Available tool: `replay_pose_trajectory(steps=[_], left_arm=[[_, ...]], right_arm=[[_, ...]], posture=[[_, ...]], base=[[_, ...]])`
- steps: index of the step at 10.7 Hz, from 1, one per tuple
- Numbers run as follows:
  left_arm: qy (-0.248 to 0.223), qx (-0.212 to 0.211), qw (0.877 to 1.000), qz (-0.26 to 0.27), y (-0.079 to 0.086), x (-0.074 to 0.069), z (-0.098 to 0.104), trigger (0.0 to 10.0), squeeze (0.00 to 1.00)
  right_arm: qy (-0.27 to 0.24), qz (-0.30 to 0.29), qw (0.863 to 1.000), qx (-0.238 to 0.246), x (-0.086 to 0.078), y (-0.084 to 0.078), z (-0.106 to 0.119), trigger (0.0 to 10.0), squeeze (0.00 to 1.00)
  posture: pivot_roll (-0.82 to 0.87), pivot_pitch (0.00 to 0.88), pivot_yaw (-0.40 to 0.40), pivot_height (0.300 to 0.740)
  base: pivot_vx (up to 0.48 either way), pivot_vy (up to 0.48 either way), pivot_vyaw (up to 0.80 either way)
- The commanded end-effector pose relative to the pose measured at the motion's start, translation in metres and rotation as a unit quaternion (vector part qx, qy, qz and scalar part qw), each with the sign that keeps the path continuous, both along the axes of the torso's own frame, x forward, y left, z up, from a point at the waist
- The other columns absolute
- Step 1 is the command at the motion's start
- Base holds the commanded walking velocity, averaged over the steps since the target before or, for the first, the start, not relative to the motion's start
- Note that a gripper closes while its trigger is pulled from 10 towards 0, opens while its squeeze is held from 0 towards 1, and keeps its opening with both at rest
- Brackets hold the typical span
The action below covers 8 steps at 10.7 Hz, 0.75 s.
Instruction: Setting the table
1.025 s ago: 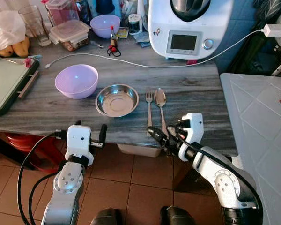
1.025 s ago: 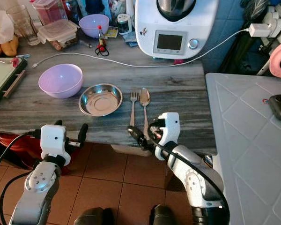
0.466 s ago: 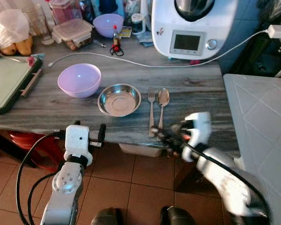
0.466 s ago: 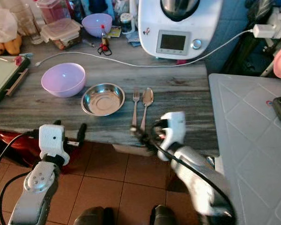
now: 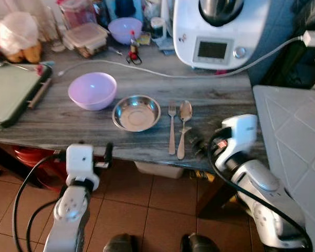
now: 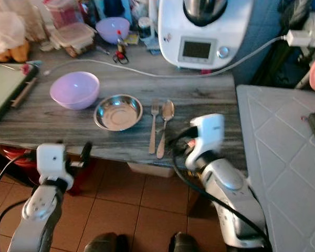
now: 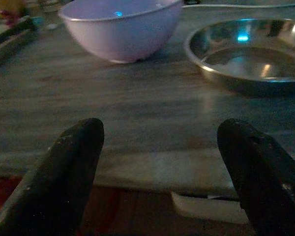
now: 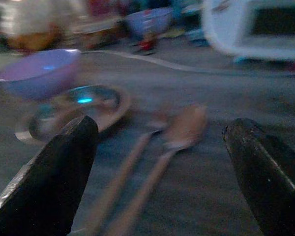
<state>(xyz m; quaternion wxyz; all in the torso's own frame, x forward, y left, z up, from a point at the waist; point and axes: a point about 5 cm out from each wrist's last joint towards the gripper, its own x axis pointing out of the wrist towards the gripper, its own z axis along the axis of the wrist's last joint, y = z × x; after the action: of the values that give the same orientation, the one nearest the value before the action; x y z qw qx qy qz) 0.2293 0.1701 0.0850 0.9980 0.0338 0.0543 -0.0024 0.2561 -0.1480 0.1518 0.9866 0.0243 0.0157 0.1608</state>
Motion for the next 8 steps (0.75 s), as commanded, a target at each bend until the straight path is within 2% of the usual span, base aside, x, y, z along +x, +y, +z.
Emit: replay_pose_trajectory(steps=[1,2,3,5,8], left_arm=[[-0.007,0.001,1.000,0.006,0.003,0.003,0.002,10.0,0.00],[-0.013,-0.001,1.000,0.007,0.002,0.009,0.004,10.0,0.00],[-0.019,-0.005,1.000,0.006,-0.001,0.015,0.006,10.0,0.00],[-0.011,-0.009,1.000,-0.001,-0.004,0.014,-0.001,10.0,0.00],[-0.008,-0.014,1.000,-0.003,-0.010,0.011,-0.003,10.0,0.00]], right_arm=[[-0.012,-0.033,0.999,-0.016,0.005,-0.004,-0.002,10.0,0.00],[-0.010,-0.062,0.998,-0.026,0.011,-0.008,-0.007,10.0,0.00],[-0.014,-0.074,0.997,-0.025,0.015,-0.008,-0.010,10.0,0.00],[-0.027,-0.085,0.996,-0.032,0.016,-0.007,-0.016,10.0,0.00],[-0.028,-0.097,0.994,-0.035,0.015,-0.010,-0.024,10.0,0.00]], posture=[[-0.01,0.000,0.059,0.740],[-0.02,0.000,0.055,0.740],[-0.03,0.000,0.052,0.740],[-0.03,0.000,0.055,0.740],[-0.03,0.000,0.045,0.740]], base=[[0.000,0.000,0.00],[-0.292,0.000,0.00],[-0.300,0.000,-0.71],[-0.300,0.000,-0.64],[-0.299,0.000,0.00]])
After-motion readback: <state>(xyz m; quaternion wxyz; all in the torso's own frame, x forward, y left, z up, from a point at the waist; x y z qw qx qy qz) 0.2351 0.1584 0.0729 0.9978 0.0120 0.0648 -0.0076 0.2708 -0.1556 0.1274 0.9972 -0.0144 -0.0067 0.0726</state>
